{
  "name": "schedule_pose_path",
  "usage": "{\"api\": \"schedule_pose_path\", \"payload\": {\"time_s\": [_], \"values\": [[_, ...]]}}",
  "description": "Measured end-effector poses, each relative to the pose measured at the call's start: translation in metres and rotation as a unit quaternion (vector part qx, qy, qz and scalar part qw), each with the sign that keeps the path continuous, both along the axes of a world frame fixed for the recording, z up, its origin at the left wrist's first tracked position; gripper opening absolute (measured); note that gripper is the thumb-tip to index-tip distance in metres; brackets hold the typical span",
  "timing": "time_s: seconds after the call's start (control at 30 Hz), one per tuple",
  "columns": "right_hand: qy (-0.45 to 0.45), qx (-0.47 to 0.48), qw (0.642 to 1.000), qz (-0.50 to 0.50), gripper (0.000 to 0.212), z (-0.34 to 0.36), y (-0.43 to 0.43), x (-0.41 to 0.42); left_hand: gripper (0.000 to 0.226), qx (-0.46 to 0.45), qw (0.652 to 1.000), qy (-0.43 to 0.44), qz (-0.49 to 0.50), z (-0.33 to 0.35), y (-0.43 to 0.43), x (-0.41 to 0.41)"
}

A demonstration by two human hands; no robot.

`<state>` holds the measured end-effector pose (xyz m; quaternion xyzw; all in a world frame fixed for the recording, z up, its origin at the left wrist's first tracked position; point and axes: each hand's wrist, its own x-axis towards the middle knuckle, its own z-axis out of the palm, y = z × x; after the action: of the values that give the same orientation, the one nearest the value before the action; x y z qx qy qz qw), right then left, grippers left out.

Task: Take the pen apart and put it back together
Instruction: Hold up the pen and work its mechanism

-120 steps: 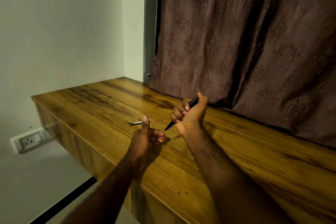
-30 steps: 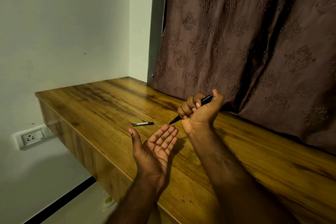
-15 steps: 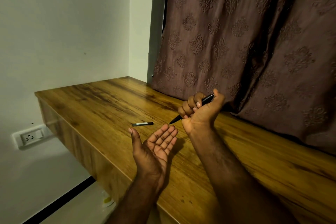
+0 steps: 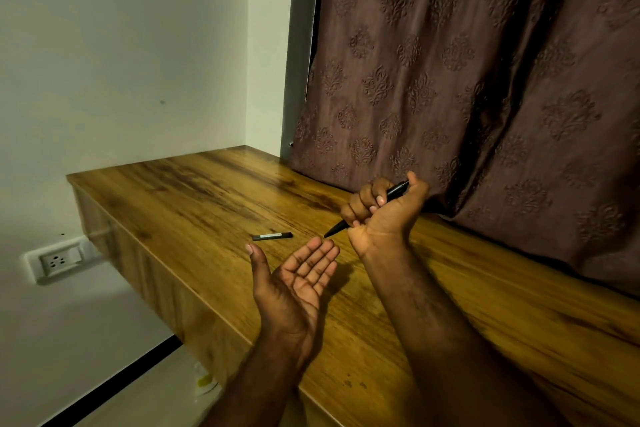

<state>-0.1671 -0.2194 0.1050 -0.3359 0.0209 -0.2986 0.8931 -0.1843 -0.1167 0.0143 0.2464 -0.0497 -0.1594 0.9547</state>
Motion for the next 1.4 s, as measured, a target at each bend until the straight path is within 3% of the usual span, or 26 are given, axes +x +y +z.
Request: {"api": "schedule_pose_path", "payload": {"time_s": [0.33,1.4], "values": [[-0.005,0.004,0.998,0.058,0.058,-0.0043,-0.0020,0.0037,0.104,0.000,1.000,0.005,-0.007,0.0020,0.0006,-0.0010],[0.024,0.013,0.997,0.073,0.056,-0.0087,-0.0060,0.0086,0.108,0.018,0.999,-0.006,-0.032,0.0021,0.0012,-0.0008]]}}
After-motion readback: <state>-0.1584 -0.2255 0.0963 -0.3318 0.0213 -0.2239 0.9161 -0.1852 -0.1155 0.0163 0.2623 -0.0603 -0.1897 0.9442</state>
